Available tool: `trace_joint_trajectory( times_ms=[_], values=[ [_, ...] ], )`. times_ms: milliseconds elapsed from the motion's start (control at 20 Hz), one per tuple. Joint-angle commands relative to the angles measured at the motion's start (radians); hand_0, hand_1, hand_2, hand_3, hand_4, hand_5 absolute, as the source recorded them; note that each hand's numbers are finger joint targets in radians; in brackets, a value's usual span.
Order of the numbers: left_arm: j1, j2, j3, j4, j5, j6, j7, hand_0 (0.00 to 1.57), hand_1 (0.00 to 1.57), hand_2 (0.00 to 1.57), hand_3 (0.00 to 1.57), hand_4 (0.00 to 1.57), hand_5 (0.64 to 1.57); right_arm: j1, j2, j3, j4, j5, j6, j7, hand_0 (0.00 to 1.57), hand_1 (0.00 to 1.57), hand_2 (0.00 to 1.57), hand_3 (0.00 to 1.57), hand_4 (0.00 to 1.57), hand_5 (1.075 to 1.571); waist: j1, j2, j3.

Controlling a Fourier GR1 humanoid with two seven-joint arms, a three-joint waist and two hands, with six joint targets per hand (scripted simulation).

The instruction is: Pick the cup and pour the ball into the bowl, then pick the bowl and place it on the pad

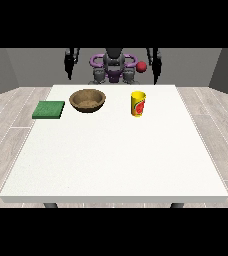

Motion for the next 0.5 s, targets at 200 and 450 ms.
trace_joint_trajectory(
  times_ms=[200, 450],
  values=[
    [-0.024, 0.038, 0.011, -0.111, 0.005, -0.002, 0.079, 0.00, 0.00, 0.00, 0.00, 0.00, 1.524, -0.011, -0.040, -0.019, -0.093, -0.010, 0.002, 0.095, 0.00, 0.00, 0.00, 0.00, 0.00, 1.568, -0.009, -0.260, 0.0066],
    [0.110, -0.057, -0.200, -0.273, 0.181, 0.103, 0.054, 0.00, 0.00, 0.00, 0.00, 0.00, 1.536, 0.077, 0.014, -0.108, -0.047, -0.107, -0.020, 0.002, 0.00, 0.00, 0.00, 0.00, 0.00, 1.566, 0.063, -0.318, 0.0072]
  ],
)
